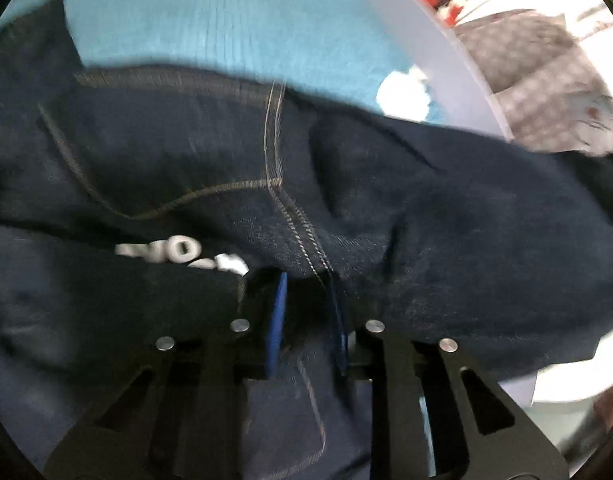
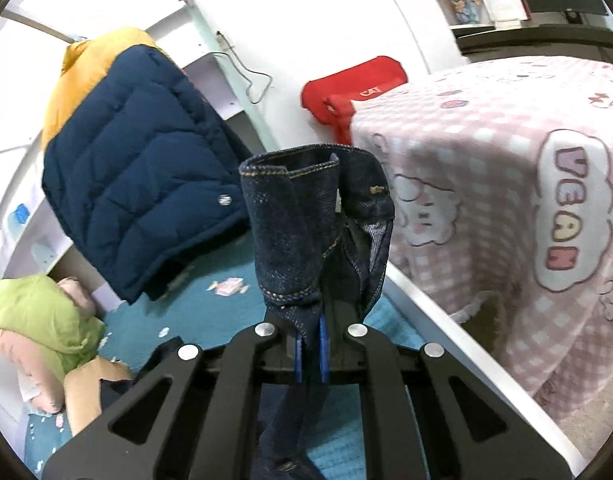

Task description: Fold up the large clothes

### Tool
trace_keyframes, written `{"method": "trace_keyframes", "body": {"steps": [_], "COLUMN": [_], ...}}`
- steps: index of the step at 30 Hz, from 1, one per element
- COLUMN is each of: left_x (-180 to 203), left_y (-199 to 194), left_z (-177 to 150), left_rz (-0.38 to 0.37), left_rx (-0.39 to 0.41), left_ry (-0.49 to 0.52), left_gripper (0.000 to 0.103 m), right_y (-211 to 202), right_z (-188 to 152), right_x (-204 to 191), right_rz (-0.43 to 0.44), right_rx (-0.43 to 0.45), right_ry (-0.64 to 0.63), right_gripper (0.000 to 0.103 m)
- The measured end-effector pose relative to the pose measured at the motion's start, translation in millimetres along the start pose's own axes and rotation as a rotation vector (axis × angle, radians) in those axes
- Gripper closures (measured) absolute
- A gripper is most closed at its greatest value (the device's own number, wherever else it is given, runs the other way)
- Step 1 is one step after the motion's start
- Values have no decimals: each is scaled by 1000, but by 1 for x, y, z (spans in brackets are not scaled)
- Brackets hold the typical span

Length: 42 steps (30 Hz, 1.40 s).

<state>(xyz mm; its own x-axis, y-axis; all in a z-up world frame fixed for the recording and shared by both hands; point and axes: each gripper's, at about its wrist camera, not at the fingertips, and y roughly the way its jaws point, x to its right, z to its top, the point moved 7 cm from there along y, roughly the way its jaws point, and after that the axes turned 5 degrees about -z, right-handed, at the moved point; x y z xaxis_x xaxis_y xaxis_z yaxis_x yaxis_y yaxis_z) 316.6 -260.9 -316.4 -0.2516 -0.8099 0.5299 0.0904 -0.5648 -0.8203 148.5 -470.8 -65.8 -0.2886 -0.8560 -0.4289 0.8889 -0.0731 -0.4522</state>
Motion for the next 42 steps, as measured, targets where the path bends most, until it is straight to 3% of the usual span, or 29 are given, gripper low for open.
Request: {"method": "trace_keyframes", "body": {"steps": [2,8,13,16,20,25,27,29,33,39,42], "left_x": [-4,-2,4,5,-13,-81,-117,-150,-207,-246,-239], "left_y": [9,9,7,-26,-86,-168,-195,-219,-254,-271,-279], "left_z": [3,4,10,7,-5,-38,-52,-67,-94,-111,-107], "left_rz": [5,41,62,50,24,154,243,319,385,455,485], "left_rx": [29,15,-22,-32,32,125,155,183,227,247,275], "left_ry": [-31,35,46,30,-21,-88,-125,-173,-281,-367,-334], "left_gripper": [83,84,84,83,83,83,83,83,83,83,83], "right_y": [4,6,1,-8,-11,0,10,21,56,94,87], "right_z": [-5,-8,-20,-31,-58,-114,-141,-168,-230,-314,-313], "right_x": [-4,-37,-106,-152,-209,-273,-296,-311,-325,-320,-313], "right_rz": [11,133,256,344,411,458,478,497,494,423,443], "right_rx": [-4,-4,-22,-34,-63,-153,-203,-260,-416,-676,-705], "right_ry": [-10,6,-86,-166,-304,-495,-553,-577,-601,-653,-603], "right_gripper": [97,97,97,97,97,97,97,97,97,87,86]}}
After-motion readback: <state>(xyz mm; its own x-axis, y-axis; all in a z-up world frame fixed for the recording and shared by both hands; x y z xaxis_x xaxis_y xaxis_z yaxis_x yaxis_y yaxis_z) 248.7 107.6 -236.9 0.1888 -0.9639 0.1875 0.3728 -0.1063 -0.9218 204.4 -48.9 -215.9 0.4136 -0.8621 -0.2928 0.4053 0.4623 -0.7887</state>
